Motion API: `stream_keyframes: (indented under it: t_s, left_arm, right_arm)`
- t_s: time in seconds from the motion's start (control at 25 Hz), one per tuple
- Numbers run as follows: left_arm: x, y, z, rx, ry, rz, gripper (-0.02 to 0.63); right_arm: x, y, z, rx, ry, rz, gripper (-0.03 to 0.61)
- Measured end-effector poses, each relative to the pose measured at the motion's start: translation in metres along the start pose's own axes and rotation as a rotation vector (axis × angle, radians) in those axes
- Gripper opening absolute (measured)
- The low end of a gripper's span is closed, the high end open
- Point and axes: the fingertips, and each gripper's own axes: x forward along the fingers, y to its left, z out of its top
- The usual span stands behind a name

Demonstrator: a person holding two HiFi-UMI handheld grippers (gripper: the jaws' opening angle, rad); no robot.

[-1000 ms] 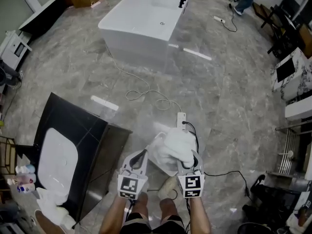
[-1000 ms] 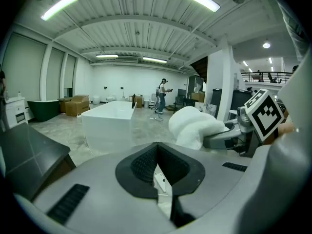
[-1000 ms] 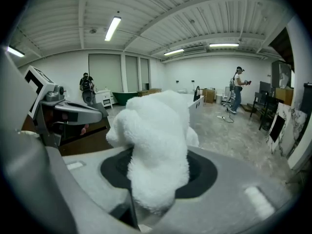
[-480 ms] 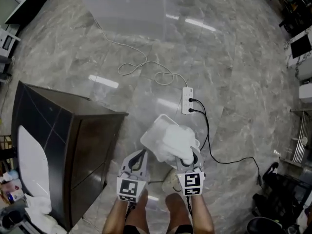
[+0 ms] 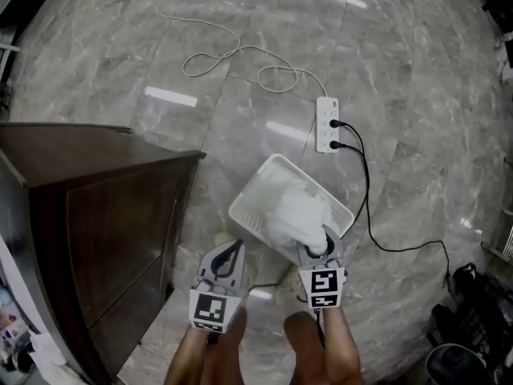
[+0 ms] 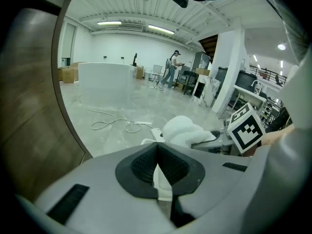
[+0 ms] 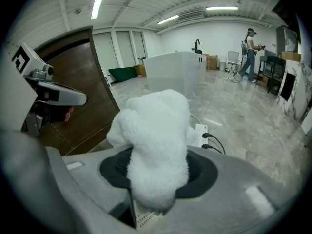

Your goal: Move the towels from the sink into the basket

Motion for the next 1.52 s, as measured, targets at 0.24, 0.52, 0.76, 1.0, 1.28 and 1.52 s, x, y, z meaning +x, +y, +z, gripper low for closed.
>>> stream_keyframes:
  t_s: [0.24,0.52,0.76,1.0,1.28,1.52]
  left_arm:
    - [0.017,0.001,-0.038,-0.008,0.027,-0.015,0.009]
    - [0.017,-0.005,-0.041,-0.04,0.039,-0.021,0.009]
    - [0.014,-0.004,-0.045,-0.002,0.032,-0.025,0.009]
    - [0.0,-0.007,-0.022,-0.032,0.025,-0.015,0.009]
    - [-0.035,-0.008,0.05,0.018,-0.049,-0.005,0.009]
    - [-0.081,-0.02,0.141,0.049,-0.124,0.01,0.009]
  right_arm:
    - [0.026,0.005,-0.039,-0.004,0.041,0.017,0.199]
    - [0.034,0.012,-0.061,0.06,0.081,0.043,0.339]
    - [0.029,0.012,-0.064,0.051,0.076,0.021,0.341]
    - [0.012,0.018,-0.037,0.048,0.042,0.042,0.339]
    - [-0.036,0.021,0.04,0.022,-0.036,0.037,0.333]
    - [-0.102,0.029,0.133,-0.024,-0.122,0.048,0.276]
